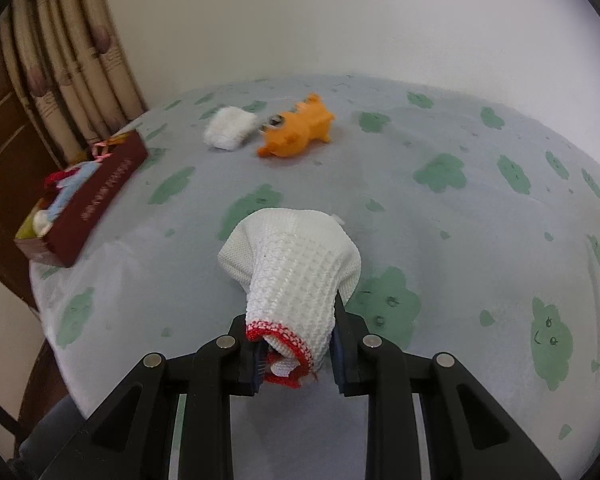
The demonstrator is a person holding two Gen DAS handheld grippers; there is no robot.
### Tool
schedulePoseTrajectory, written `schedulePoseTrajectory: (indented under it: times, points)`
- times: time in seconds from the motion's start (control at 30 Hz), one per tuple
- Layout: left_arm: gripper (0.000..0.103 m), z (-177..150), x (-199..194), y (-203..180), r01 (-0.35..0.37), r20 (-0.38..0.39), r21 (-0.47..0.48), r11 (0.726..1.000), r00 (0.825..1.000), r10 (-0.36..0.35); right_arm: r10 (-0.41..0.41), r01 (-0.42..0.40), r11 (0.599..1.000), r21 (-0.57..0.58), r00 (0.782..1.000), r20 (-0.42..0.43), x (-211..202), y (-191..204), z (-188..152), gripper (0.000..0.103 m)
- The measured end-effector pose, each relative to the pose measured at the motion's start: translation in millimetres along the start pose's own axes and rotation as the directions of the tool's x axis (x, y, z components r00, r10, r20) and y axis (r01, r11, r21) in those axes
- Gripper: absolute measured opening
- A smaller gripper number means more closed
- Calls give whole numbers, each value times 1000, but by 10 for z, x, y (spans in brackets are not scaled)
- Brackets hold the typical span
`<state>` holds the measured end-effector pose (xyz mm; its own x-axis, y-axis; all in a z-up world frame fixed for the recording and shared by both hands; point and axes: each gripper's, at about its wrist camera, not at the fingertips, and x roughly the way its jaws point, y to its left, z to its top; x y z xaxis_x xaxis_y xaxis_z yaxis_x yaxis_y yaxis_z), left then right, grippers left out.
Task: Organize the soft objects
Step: 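Carry the white-and-red sock into the tin and open the right gripper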
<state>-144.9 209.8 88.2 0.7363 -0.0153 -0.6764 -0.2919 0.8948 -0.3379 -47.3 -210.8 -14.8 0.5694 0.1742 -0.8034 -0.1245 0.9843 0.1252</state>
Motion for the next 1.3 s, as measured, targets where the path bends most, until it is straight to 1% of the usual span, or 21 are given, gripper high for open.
schedulePoseTrajectory:
  times: [0.03, 0.1, 0.2, 0.27, 0.37, 0.47, 0.53, 0.63, 0.7, 0.8, 0.9, 0.93, 1.03, 1.13, 1.17, 1.2, 1.27, 1.3]
  points:
    - [15, -43, -5, 51, 1, -4, -23, 1000, 1000, -1, 2, -2, 1000, -15, 1000, 9, -50, 81, 29, 24]
    - [15, -103, -13, 100, 6, 15, -40, 999, 1000, -6, 33, -33, 999, -28, 999, 26, -138, 242, 126, 24]
    - [15, -171, -5, 91, -63, 46, -45, 997, 997, 65, 119, -115, 991, -61, 991, 61, -243, 594, 388, 24]
    - [15, -234, 21, 111, -82, 58, -62, 995, 995, 85, 178, -173, 982, -77, 982, 68, -239, 817, 570, 24]
    - [15, -350, 72, 153, -85, 65, -90, 992, 994, 91, 260, -250, 960, -124, 963, 72, -162, 1246, 877, 24]
    - [15, -449, 109, 114, -150, 72, -46, 988, 986, 153, 316, -304, 940, -153, 947, 55, 1, 1612, 1102, 24]
    - [15, -530, 140, 72, -186, 79, -21, 982, 979, 187, 337, -327, 929, -171, 941, 32, 194, 1867, 1261, 24]
    - [15, -612, 222, 61, -195, 73, -13, 981, 978, 195, 350, -348, 921, -178, 936, -16, 499, 2155, 1380, 24]
    - [15, -637, 281, 34, -193, 60, 10, 981, 979, 193, 356, -358, 917, -176, 933, -45, 710, 2291, 1438, 24]
    - [15, -652, 306, -17, -231, 73, 55, 971, 971, 227, 346, -355, 916, -190, 935, -76, 936, 2467, 1496, 25]
    - [15, -648, 312, 9, -215, 67, 49, 975, 975, 212, 318, -332, 920, -206, 943, -100, 1163, 2615, 1553, 25]
    - [15, -643, 318, 27, -216, 65, 45, 975, 975, 213, 314, -329, 921, -208, 944, -104, 1194, 2638, 1553, 25]
    - [15, -633, 325, 66, -223, 60, 33, 974, 974, 221, 275, -293, 926, -236, 955, -108, 1322, 2731, 1579, 26]
    - [16, -623, 322, 99, -233, 59, 14, 972, 971, 232, 270, -293, 923, -248, 955, -124, 1405, 2796, 1568, 27]
    - [16, -622, 326, 115, -241, 57, 7, 970, 969, 240, 257, -281, 923, -263, 958, -124, 1432, 2837, 1551, 28]
    - [18, -621, 332, 123, -244, 52, 4, 970, 969, 243, 250, -276, 923, -270, 960, -126, 1454, 2857, 1551, 29]
    - [39, -624, 334, 138, -241, 43, -8, 971, 970, 241, 248, -275, 921, -276, 960, -128, 1467, 2899, 1536, 32]
    - [41, -624, 315, 139, -239, 53, -14, 971, 969, 239, 234, -259, 923, -284, 965, -117, 1462, 2919, 1532, 36]
